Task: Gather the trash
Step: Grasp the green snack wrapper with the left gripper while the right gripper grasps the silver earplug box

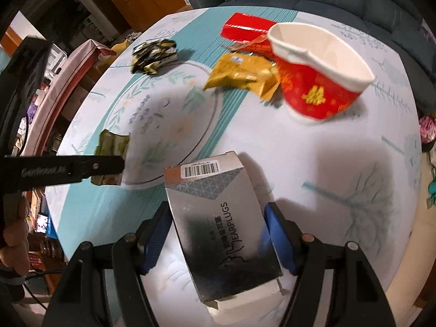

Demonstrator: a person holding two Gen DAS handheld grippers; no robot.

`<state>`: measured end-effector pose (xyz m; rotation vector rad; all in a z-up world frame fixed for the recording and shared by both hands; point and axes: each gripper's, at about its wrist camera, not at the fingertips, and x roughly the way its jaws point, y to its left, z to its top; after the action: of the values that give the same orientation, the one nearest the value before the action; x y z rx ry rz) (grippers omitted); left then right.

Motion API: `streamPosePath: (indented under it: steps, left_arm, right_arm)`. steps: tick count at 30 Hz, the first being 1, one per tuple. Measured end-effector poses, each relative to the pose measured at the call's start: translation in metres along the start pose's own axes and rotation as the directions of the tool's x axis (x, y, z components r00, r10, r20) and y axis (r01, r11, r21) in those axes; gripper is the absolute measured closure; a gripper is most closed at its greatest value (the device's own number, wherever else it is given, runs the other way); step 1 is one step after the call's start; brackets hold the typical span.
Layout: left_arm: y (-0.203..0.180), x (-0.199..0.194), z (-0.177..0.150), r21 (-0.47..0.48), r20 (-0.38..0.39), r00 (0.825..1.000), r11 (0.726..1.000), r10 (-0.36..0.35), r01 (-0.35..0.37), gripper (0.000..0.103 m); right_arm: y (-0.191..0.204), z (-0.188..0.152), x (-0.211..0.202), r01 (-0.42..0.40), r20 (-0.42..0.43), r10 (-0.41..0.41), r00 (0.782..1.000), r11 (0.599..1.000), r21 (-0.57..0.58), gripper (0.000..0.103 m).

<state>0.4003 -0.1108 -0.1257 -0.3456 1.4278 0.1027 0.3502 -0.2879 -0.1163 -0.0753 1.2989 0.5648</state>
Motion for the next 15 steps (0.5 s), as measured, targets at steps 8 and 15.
streamPosePath:
  steps: [8, 15]
  left_arm:
    - [0.05, -0.037, -0.056, 0.089, 0.092, 0.995, 0.996, -0.03, 0.022, 0.084]
    - [0.122, -0.073, -0.112, 0.155, 0.168, 0.984, 0.987, -0.059, 0.032, 0.084]
  right_arm:
    - [0.041, -0.028, -0.011, -0.049, -0.013, 0.05, 0.999, 0.997, 0.064, 0.034]
    - [0.1, -0.056, -0.027, -0.058, 0.019, 0.056, 0.998, 0.995, 0.079, 0.034]
